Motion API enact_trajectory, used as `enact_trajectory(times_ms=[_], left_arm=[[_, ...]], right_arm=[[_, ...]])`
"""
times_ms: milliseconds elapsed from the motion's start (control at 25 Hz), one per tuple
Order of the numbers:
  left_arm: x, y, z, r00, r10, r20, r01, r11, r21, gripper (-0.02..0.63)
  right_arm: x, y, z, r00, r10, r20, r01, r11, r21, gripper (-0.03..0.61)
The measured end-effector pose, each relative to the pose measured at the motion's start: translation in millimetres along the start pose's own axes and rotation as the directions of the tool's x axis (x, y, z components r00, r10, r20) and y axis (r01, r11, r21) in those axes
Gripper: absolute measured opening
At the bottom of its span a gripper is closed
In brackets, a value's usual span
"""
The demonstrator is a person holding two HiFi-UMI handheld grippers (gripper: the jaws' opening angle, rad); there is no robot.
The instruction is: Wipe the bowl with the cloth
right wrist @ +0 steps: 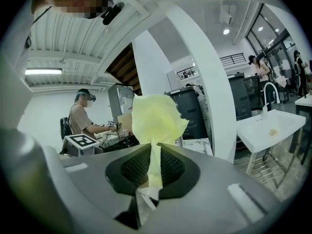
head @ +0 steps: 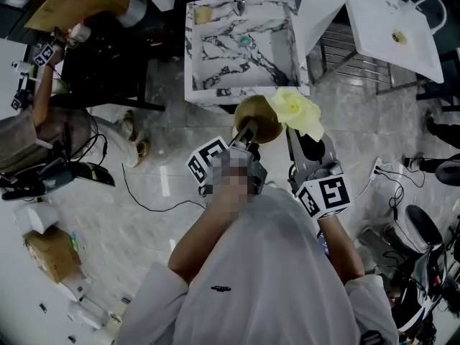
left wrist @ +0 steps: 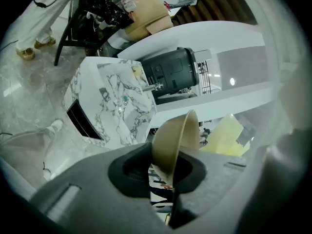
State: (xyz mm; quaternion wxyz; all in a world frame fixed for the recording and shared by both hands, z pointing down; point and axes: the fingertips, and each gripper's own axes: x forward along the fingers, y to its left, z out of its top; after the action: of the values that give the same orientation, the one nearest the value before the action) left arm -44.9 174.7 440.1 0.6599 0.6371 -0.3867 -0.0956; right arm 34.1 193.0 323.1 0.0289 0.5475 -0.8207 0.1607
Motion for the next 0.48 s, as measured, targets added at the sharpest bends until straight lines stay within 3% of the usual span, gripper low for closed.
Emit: enact_trajectory(times_ms=[200,480], left_arm=[[50,-14,71,0.999,0.006,-0.050,-0.005,1.000,0.013,0.058],[92,-25,133,0.994,0.009,-0.110,-0.005,0.999,0.034,0.058]], right_arm=[[79,-14,25,1.000,-0.012,-0.022,0.012,1.000,0.002,0.041],[149,-21,43,0.997,-0.041,-0.058,0.042,0.999,0.008,0.041]])
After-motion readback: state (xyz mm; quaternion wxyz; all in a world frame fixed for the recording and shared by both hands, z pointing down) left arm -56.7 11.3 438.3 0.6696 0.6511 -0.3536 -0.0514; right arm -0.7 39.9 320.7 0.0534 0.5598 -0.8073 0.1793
